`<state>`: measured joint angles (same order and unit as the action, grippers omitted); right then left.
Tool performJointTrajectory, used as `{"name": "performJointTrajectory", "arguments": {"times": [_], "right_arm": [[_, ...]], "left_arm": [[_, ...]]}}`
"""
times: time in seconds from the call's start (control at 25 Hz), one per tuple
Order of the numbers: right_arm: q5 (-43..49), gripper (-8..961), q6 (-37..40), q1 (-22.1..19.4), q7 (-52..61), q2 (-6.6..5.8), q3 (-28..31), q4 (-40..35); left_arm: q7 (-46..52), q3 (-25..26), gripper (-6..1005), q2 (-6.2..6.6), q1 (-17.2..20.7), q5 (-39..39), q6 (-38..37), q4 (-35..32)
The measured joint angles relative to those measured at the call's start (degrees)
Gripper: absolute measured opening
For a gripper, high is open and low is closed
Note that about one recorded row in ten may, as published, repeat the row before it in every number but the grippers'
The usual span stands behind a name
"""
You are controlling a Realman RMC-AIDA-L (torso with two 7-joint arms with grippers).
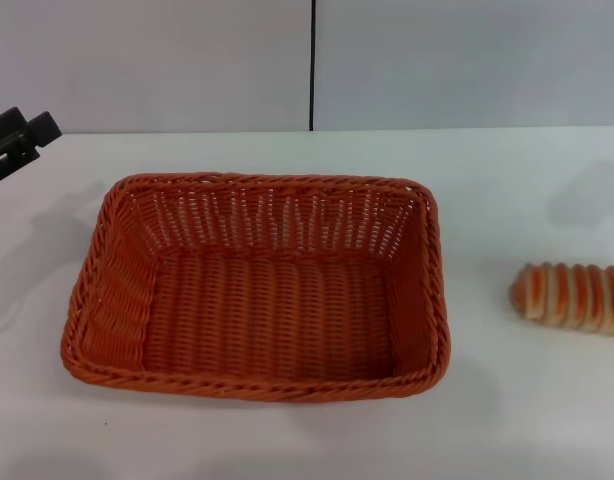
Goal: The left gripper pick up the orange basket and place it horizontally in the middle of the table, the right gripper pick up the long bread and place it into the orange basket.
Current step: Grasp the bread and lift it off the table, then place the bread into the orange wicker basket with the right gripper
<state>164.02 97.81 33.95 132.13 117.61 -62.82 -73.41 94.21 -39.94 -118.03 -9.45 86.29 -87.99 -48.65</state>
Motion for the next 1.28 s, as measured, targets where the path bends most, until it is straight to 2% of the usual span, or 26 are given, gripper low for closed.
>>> {"name": "performJointTrajectory", "arguments": {"times": [0.16, 0.36, 0.52, 0.64, 0.92, 1.12, 1.16, 1.28], "right_arm": [[-0.1, 494, -4.8, -0.1, -0.7, 0.19, -0.3, 4.0], [-0.5, 448, -8.3, -1.2, -1.2, 0.93, -0.3, 4.3], [-1.8, 412, -9.0, -1.6, -1.5, 1.04, 0.4, 3.8], [-3.3, 384, -8.2, -2.5, -1.6, 1.02, 0.8, 0.9], [-9.8, 326, -2.9, -5.4, -1.4, 1.08, 0.9, -11.2], [-12.7, 287, -0.3, -5.8, -0.5, 1.22, 1.0, -17.8], [-13.7, 277, 0.3, -5.9, 0.0, 1.23, 0.9, -21.0], [-14.9, 253, 0.8, -5.8, 0.4, 1.27, 0.6, -23.6]], "left_arm": [[0.0, 0.0, 739, -0.05, -0.5, 0.0, 0.0, 0.7], [0.1, 0.1, 739, -0.05, -1.3, 0.0, 0.0, 1.8], [0.1, 0.1, 738, -0.02, -2.0, 0.0, 0.0, 2.5], [0.1, 0.1, 738, -0.01, -2.1, 0.0, 0.0, 2.5], [0.3, 0.1, 737, 0.0, -2.3, 0.0, 0.1, 3.0], [0.3, 0.1, 737, 0.0, -2.2, 0.0, 0.0, 3.1], [0.3, 0.1, 737, 0.0, -2.2, 0.0, -0.1, 3.2], [0.3, 0.2, 736, 0.0, -2.2, 0.0, -0.3, 3.6]]}}
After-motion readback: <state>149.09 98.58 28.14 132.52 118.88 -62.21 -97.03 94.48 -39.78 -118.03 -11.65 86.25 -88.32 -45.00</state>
